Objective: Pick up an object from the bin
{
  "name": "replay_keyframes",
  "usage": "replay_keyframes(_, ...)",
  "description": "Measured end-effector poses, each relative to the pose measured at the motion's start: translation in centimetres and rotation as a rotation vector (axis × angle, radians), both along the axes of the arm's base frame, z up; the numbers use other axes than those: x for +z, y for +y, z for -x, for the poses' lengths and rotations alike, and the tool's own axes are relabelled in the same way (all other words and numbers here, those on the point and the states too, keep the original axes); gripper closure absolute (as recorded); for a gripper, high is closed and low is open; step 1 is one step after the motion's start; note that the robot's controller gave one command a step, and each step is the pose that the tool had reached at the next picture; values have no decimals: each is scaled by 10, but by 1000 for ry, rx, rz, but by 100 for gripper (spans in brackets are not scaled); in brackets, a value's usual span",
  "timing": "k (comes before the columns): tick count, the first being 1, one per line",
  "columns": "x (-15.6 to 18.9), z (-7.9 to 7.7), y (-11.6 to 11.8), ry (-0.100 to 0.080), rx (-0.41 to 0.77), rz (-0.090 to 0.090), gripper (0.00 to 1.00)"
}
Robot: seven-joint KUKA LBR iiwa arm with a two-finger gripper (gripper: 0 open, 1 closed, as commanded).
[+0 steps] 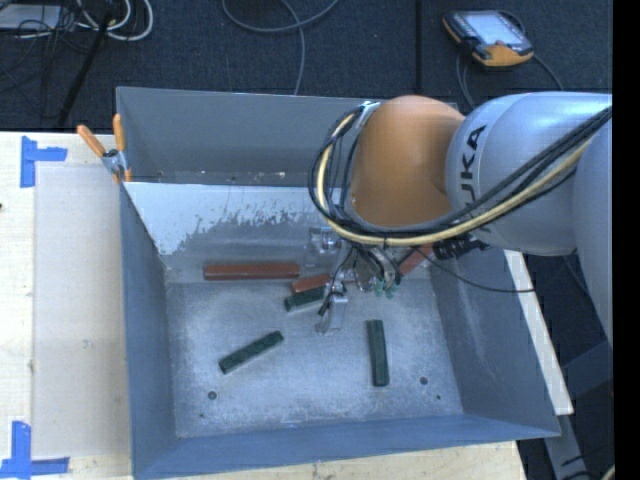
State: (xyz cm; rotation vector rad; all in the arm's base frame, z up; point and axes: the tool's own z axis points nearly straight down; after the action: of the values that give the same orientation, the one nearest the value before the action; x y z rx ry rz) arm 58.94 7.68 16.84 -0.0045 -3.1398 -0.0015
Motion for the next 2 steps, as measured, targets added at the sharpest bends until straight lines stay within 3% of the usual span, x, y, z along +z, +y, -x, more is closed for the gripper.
replay_keyframes(1,0,0,0,0,0,0,0)
replay_keyframes(2,-44,-3,3,-6,-65,0,0)
